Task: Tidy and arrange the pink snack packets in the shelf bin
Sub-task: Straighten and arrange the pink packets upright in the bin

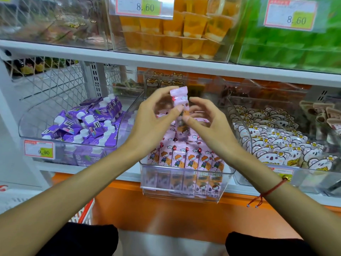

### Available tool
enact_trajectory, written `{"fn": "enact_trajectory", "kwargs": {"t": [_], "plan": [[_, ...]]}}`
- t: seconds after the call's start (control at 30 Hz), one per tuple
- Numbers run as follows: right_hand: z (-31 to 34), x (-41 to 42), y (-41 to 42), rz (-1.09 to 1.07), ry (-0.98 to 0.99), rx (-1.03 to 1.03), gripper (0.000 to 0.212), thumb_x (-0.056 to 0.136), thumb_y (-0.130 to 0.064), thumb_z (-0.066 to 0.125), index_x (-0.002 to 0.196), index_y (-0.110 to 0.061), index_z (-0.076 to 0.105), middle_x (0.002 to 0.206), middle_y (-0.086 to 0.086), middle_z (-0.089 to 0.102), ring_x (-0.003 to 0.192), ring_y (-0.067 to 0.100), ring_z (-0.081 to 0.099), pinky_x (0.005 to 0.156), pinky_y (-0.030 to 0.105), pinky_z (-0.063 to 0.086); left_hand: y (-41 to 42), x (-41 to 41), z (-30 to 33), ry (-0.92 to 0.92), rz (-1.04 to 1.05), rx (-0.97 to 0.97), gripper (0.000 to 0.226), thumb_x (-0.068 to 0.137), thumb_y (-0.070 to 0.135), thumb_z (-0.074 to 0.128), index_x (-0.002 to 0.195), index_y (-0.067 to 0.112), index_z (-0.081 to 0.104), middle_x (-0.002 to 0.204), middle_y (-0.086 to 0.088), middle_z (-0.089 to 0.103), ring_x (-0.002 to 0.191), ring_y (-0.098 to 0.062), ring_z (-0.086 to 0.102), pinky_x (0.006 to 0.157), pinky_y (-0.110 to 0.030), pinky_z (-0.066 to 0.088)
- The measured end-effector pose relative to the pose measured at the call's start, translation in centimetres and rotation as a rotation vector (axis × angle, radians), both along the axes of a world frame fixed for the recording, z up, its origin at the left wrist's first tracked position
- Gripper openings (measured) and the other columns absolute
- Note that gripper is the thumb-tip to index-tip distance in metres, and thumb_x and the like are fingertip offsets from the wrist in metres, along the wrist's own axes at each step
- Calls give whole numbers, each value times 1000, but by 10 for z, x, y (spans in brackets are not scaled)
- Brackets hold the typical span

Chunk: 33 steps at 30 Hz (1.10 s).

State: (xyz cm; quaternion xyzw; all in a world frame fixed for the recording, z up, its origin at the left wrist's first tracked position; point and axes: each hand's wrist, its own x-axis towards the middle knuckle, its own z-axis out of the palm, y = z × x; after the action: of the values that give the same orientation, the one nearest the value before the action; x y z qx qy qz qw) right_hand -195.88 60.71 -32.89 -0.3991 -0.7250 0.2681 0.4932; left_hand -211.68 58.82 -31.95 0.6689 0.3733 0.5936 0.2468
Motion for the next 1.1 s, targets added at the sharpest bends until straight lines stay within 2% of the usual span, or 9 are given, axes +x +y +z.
{"fn": "enact_trajectory", "kwargs": {"t": [0.13, 0.23, 0.3, 0.33, 0.47, 0.63, 0.8, 1.0, 1.1], "plan": [[-15, 10, 11, -207, -364, 78, 49, 89, -18, 65, 133, -16, 45, 123, -2, 57, 113, 14, 52, 96, 28, 42, 7, -4, 4, -108, 79, 73, 26, 90, 5, 63, 115, 9, 54, 105, 9, 63, 94, 8, 62, 80, -7, 46], [-30, 12, 15, -151, -646, 37, 45, 96, -30, 52, 138, -15, 43, 138, 3, 49, 122, 21, 46, 98, 30, 37, 14, -3, 3, -72, 100, 52, 25, 90, 5, 63, 112, 11, 54, 107, 3, 65, 96, 2, 63, 81, -10, 48], [-36, 10, 16, -126, -853, 81, 43, 99, -34, 44, 137, -15, 47, 140, 5, 48, 124, 24, 45, 101, 32, 36, 19, -2, 0, -11, 121, 25, 24, 89, 8, 65, 111, 12, 56, 104, 7, 67, 95, -1, 65, 82, -13, 50], [-39, 10, 15, -125, -883, 89, 42, 100, -35, 42, 137, -16, 49, 139, 5, 49, 123, 24, 46, 100, 31, 36, 21, -1, -3, 20, 132, 11, 24, 89, 10, 66, 110, 14, 56, 102, 9, 67, 94, -1, 65, 84, -17, 52], [-38, 10, 13, -132, -839, 100, 38, 99, -34, 44, 132, -18, 53, 131, 1, 53, 117, 21, 48, 94, 30, 37, 31, 0, -10, 161, 158, -7, 22, 89, 15, 67, 105, 22, 54, 103, 10, 67, 98, -4, 64, 88, -31, 54], [-36, 10, 15, -222, -781, 130, 39, 98, -36, 45, 133, -20, 46, 129, 1, 48, 115, 21, 46, 89, 30, 35, 42, -7, -9, 239, 170, -11, 20, 88, 20, 68, 102, 26, 55, 100, 16, 66, 94, 2, 63, 86, -29, 53], [-35, 9, 19, -231, -883, 136, 44, 99, -40, 37, 140, -24, 43, 131, 3, 48, 119, 23, 42, 94, 35, 35, 50, -15, 2, 366, 94, -114, 23, 85, 18, 71, 103, 21, 56, 108, 2, 67, 98, -13, 67, 90, -42, 53], [-34, 10, 20, -203, -898, 138, 40, 99, -40, 39, 134, -23, 47, 128, 2, 50, 117, 22, 43, 93, 33, 34, 69, -25, 37, 653, 6, -185, 23, 88, 15, 67, 109, 17, 60, 106, -6, 71, 94, -21, 69, 87, -45, 54], [-34, 10, 19, -196, -901, 135, 40, 99, -40, 39, 134, -22, 46, 128, 3, 50, 117, 22, 44, 93, 34, 34, 78, -21, 46, 781, -37, -227, 31, 87, 15, 68, 117, 14, 60, 114, -9, 68, 98, -24, 67, 91, -44, 52]]}}
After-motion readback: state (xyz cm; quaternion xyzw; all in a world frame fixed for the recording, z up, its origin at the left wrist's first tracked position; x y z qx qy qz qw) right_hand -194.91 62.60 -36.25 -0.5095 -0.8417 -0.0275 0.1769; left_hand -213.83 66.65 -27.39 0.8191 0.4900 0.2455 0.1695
